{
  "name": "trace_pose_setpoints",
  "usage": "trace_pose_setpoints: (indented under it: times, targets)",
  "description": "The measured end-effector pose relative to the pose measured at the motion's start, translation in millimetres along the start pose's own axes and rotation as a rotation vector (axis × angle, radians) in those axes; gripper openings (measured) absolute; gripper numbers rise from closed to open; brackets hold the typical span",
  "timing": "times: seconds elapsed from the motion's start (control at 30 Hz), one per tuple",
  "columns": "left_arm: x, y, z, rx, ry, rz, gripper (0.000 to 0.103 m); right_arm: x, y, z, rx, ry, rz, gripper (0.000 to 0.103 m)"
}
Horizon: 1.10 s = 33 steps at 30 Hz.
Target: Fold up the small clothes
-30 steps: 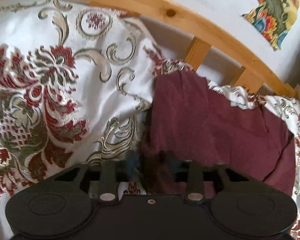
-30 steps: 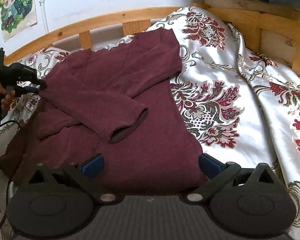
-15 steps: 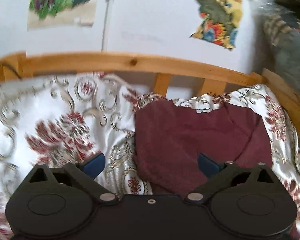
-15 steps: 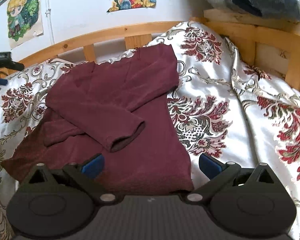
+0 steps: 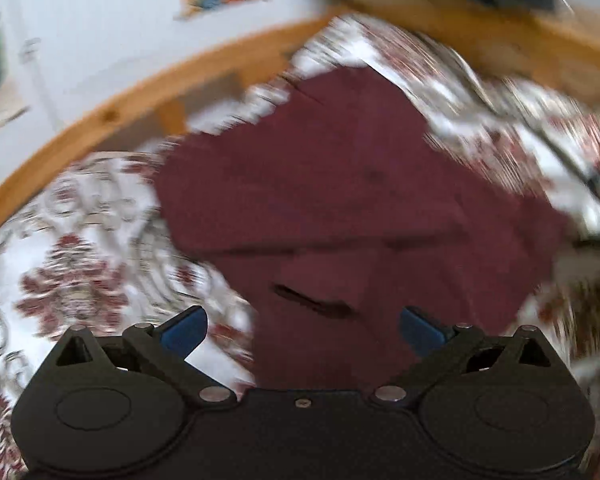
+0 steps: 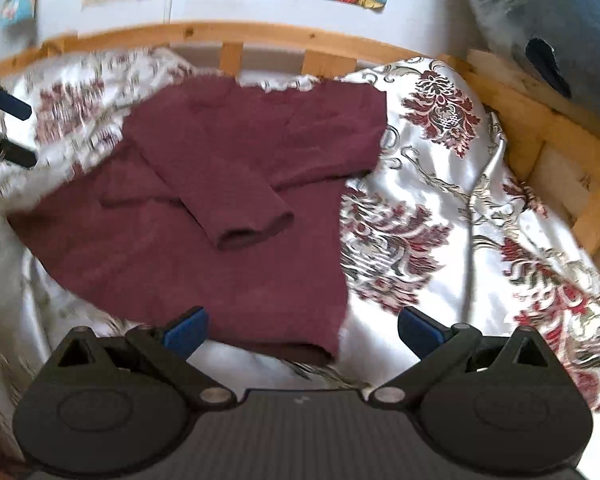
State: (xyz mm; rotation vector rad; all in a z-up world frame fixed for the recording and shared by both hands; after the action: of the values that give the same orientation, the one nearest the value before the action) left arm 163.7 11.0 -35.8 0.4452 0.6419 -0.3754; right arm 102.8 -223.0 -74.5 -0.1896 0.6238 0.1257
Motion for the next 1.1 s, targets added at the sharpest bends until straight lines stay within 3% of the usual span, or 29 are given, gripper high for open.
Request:
trace_pose_setpoints:
  times: [0.07, 0.23, 0.37, 0.63, 0.83, 0.87, 0.9, 0.93, 1.03, 1.1]
  targets:
    - [11.7, -21.8, -6.5, 0.081, 0.028, -0.019, 0.102, 6.1, -2.0, -2.9, -0.045, 0.039, -0.045, 0.103]
    - [34.7, -55.5, -18.6, 0.201, 0.055, -0.066, 0.102, 21.9, 6.0, -12.9, -0.224, 0.124, -0.055, 0.103]
    - [50.1, -65.3, -31.1, 0.246, 0.115, -0.099, 0.102, 30.6, 20.2, -21.1, -0.425, 0.104, -0.104, 0.103]
    - [55.3, -66.5, -37.1, 0.237, 0.148, -0.13, 0.102, 49.4, 43.4, -22.6, -0.648, 0.016, -0.134, 0.102]
    - [54.5, -72.4, -38.3, 0.247, 0.147, -0.156, 0.102, 46.7, 52.5, -26.3, -0.734, -0.005, -0.053, 0.08]
    - [53.8, -73.4, -38.8, 0.25, 0.145, -0.159, 0.102, 46.3, 53.3, -26.7, -0.738, -0.003, -0.045, 0.068]
    - [53.5, -74.8, -39.0, 0.253, 0.145, -0.164, 0.102, 46.2, 54.3, -27.0, -0.733, 0.003, -0.031, 0.041]
    - [53.5, -76.1, -39.7, 0.257, 0.146, -0.167, 0.102, 46.1, 55.3, -27.1, -0.719, 0.017, -0.022, 0.027]
    - [54.1, -78.8, -41.3, 0.267, 0.151, -0.174, 0.102, 43.9, 53.3, -18.6, -0.644, 0.015, -0.005, 0.011]
    - [54.5, -80.8, -42.0, 0.272, 0.153, -0.175, 0.102, 40.3, 47.7, -5.8, -0.55, 0.016, 0.024, 0.009]
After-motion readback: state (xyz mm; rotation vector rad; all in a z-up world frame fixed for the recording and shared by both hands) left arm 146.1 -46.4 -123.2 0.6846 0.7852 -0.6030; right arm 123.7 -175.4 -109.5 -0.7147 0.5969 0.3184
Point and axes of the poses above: each gripper's, at about its wrist camera, not at the fingertips, and x roughly the way its jaws point, y to its left, z to its top, the point moved 5 cm from there along x, roughly the way its jaws point, and after that the axes turned 3 degrees about -y, right-handed, at the moved point
